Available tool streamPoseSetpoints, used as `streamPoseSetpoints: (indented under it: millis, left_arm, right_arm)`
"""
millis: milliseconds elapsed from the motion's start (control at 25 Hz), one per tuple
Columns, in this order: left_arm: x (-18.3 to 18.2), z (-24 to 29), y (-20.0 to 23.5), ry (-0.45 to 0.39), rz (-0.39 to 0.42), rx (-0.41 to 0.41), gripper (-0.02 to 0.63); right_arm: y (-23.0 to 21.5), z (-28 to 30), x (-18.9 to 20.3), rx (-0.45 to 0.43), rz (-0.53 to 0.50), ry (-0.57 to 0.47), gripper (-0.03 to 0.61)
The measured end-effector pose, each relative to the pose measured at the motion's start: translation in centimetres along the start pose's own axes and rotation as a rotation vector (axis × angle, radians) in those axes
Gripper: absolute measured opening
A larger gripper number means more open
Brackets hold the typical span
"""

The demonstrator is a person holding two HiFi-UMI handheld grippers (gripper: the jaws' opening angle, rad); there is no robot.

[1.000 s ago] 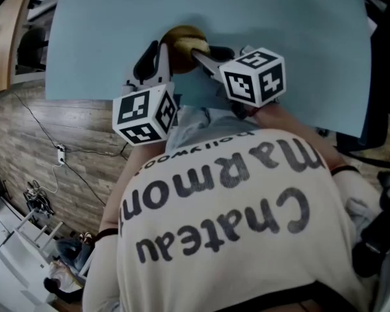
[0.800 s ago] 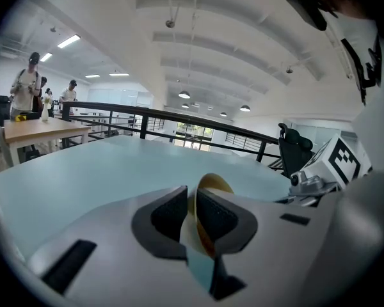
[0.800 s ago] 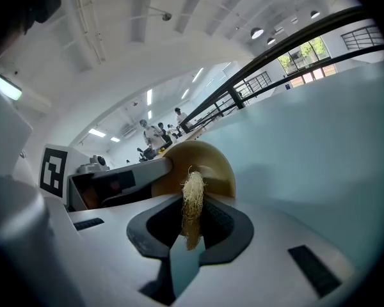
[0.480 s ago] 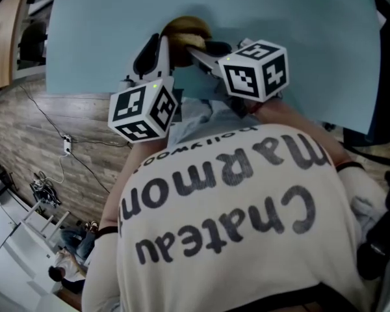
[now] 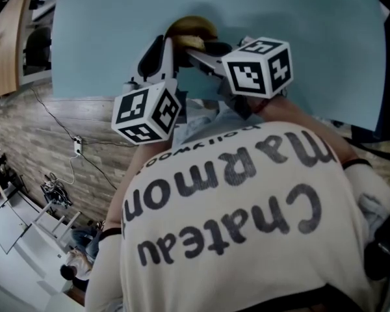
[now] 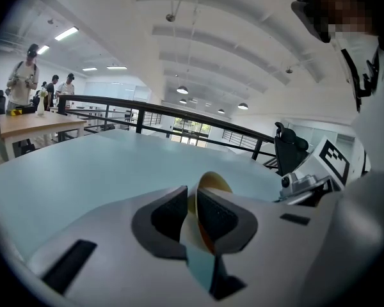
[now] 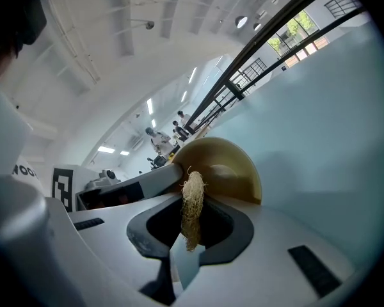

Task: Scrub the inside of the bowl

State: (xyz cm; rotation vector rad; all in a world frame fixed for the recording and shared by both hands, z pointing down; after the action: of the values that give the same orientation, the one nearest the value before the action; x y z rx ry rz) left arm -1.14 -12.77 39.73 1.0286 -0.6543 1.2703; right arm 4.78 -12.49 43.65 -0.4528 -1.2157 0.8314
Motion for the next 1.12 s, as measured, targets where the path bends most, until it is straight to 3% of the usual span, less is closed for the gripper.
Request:
streamPoseSetpoints:
  millis: [240,600,960,1120]
  left_arm:
    - [-0.4,0.6,0.1,-0.004,0.022,-0.013,0.037]
    - [-1.5,0.7,1.3,0.003,0.018,-0.045,0.035]
    - [-1.3,1.2,2.4,0.003,-0.022,-0.008,0.041]
    - [-1.6,1.4,2.1,-0.005,-0.055,0.020,0.041]
  right_arm:
    - [0.3,-0.1,-1.9,-0.090,0.099,-0.073,0.064]
    - [1.8,0.9,-2.0,-0.202,0.142,-0.030,0.063]
    - [1.7,1.8,-0.5,-0.167,0.014,0.046,0.063]
    - [0.9,0.8,-0.8,-0.093,-0.041,0.045,0.063]
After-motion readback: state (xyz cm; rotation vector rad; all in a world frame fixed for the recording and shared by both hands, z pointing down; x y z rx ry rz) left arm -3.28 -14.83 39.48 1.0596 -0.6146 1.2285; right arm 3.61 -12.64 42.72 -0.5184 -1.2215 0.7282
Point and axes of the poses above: the fingertips, and each gripper's own axes: z forward along the fingers, y to its left, x out of its underside, the point moved 2 cm from there along -z, backward along the fingers, and after that the axes turned 2 degrees about -z, right-handed, at the moved point
